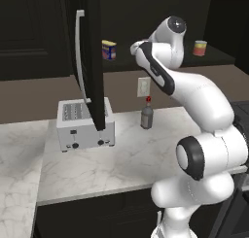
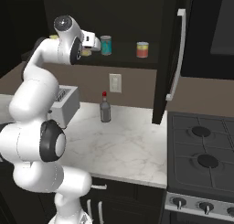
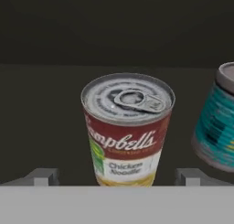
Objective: Stack two cans on top of the other two cans in the cabinet.
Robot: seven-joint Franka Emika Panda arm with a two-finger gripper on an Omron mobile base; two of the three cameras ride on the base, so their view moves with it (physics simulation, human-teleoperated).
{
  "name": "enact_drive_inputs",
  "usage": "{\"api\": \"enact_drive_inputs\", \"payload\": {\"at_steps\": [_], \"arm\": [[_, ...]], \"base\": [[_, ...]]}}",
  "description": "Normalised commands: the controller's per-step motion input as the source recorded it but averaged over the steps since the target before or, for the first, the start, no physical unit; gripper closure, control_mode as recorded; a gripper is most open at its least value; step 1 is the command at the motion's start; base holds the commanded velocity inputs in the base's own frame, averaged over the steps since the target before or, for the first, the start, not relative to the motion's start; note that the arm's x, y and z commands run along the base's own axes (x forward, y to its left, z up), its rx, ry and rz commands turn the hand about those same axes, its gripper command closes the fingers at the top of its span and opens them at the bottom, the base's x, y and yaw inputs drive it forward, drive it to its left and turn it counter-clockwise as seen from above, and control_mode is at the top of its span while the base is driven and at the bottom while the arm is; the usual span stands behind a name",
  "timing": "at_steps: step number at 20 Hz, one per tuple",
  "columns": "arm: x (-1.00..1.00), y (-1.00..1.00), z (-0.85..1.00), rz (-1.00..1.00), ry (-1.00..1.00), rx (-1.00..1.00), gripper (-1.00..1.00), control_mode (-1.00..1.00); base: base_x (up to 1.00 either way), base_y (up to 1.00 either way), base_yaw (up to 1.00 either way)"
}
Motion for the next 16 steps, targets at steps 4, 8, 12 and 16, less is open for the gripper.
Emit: {"api": "enact_drive_inputs", "payload": {"at_steps": [4, 8, 12, 16], "arm": [[0.12, 0.0, -0.04, 0.0, 0.0, 0.0, -1.0, -1.0], [0.09, -0.01, -0.07, 0.0, 0.0, 0.0, -1.0, -1.0], [0.07, -0.02, -0.08, 0.0, 0.0, 0.0, -1.0, -1.0], [0.09, -0.02, -0.08, 0.0, 0.0, 0.0, -1.0, -1.0]], "base": [[0.0, 0.0, 0.0], [0.0, 0.0, 0.0], [0.0, 0.0, 0.0], [0.0, 0.0, 0.0]]}}
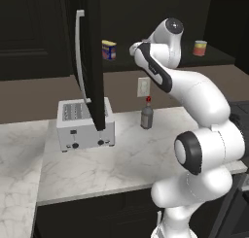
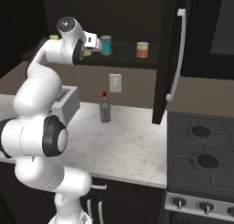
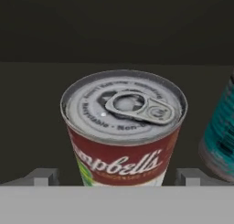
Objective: Stack two cans on top of the other two cans in the cabinet.
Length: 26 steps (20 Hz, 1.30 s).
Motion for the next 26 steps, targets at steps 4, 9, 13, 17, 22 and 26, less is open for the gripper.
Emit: {"api": "enact_drive_inputs", "payload": {"at_steps": [4, 9, 13, 17, 22, 26], "arm": [[0.1, -0.03, -0.04, 0.0, 0.0, 0.0, -1.0, -1.0], [0.03, -0.01, 0.0, 0.0, 0.0, 0.0, -1.0, -1.0], [0.0, 0.0, 0.0, 0.0, 0.0, 0.0, 1.0, -1.0], [-0.07, 0.01, 0.0, 0.05, -0.01, 0.0, 1.0, -1.0], [-0.23, 0.04, 0.11, 0.19, -0.01, 0.01, 1.0, -1.0], [-0.4, 0.0, 0.43, 0.27, -0.04, 0.1, 1.0, -1.0]], "base": [[0.0, 0.0, 0.0], [0.0, 0.0, 0.0], [0.0, 0.0, 0.0], [0.0, 0.0, 0.0], [0.0, 0.0, 0.0], [0.0, 0.0, 0.0]]}}
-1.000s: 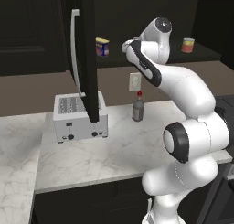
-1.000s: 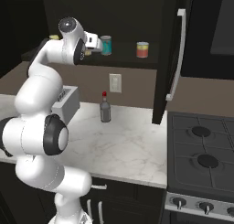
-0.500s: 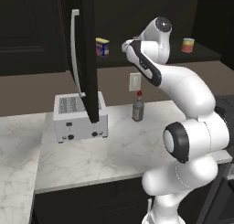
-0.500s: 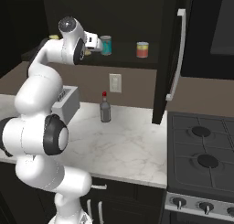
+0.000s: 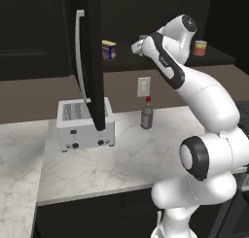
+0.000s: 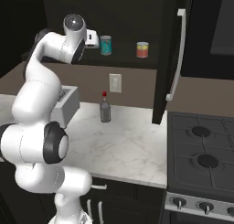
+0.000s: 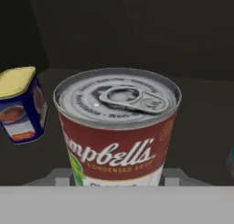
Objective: Stack two cans on top of the other two cans in the cabinet.
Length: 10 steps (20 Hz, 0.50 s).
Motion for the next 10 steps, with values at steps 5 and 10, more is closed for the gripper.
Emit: {"api": "enact_drive_inputs", "payload": {"at_steps": [5, 10], "arm": [[-0.31, 0.09, 0.39, 0.22, -0.1, 0.03, 1.0, -1.0], [-0.11, 0.27, 0.34, 0.14, -0.11, 0.0, 1.0, -1.0]], "base": [[0.0, 0.0, 0.0], [0.0, 0.0, 0.0]]}}
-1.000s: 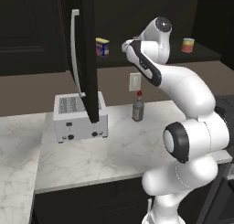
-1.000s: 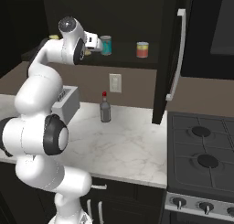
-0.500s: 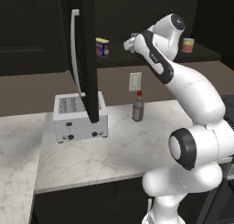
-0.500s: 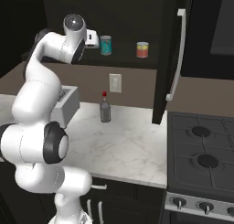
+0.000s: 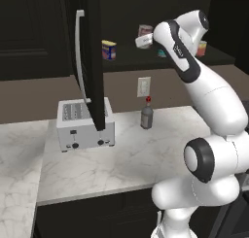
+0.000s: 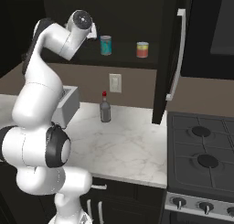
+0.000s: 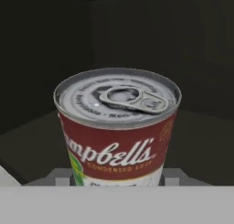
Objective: Stack two cans on top of the other two cans in the cabinet.
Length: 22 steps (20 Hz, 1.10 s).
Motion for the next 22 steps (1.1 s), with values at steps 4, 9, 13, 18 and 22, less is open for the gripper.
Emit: {"api": "enact_drive_inputs", "payload": {"at_steps": [4, 9, 13, 18, 22], "arm": [[-0.03, 0.35, 0.26, 0.09, -0.17, 0.0, 1.0, -1.0], [0.02, 0.31, 0.19, 0.05, -0.1, 0.02, 1.0, -1.0], [0.06, 0.38, 0.14, 0.01, -0.08, 0.02, 1.0, -1.0], [0.06, 0.34, 0.07, 0.01, -0.01, 0.01, 1.0, -1.0], [0.1, 0.35, 0.06, 0.0, 0.0, 0.01, 1.0, -1.0]], "base": [[0.0, 0.0, 0.0], [0.0, 0.0, 0.0], [0.0, 0.0, 0.0], [0.0, 0.0, 0.0], [0.0, 0.0, 0.0]]}}
